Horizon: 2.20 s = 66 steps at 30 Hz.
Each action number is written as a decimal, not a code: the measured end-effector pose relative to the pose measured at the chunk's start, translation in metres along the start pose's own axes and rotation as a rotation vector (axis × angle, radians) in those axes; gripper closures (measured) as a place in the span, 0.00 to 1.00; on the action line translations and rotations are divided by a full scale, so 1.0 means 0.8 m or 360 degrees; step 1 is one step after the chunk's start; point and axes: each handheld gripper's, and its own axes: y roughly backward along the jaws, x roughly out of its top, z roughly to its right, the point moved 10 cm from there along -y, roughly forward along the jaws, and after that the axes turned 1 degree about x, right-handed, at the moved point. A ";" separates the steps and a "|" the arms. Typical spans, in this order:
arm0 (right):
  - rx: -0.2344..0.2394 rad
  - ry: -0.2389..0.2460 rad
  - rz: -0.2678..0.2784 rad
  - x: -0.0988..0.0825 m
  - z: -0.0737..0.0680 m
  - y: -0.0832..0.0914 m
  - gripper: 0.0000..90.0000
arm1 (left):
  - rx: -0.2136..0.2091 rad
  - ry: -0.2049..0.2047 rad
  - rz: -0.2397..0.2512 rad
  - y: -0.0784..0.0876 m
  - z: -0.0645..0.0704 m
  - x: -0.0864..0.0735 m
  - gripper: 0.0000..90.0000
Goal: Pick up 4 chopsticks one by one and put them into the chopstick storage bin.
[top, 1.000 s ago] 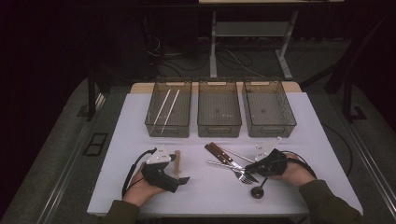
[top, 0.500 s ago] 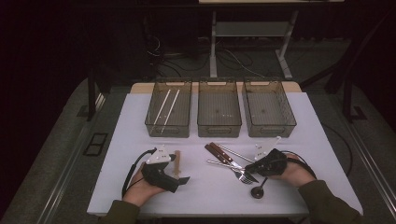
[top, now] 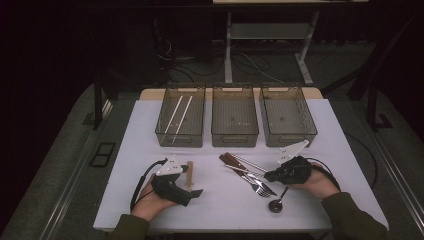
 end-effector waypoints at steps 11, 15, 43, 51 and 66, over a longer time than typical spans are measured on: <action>-0.0007 -0.0154 0.0136 0.013 0.005 0.019 0.95 | -0.0010 -0.0011 0.0025 0.001 0.002 0.002 0.02; -0.0021 -0.0181 0.0174 0.019 0.005 0.025 0.95 | 0.0002 0.0003 0.0028 0.001 0.001 0.001 0.01; -0.0101 -0.0304 0.0304 0.079 0.016 0.028 0.95 | -0.0008 -0.0023 0.0061 0.006 0.001 0.000 0.00; -0.0098 -0.0309 0.0358 0.106 0.020 0.023 0.95 | -0.0019 -0.0030 0.0066 0.005 0.003 0.001 0.00; -0.0157 -0.0322 0.0368 0.164 0.045 0.013 0.95 | -0.0007 -0.0039 0.0058 0.005 0.002 0.000 0.00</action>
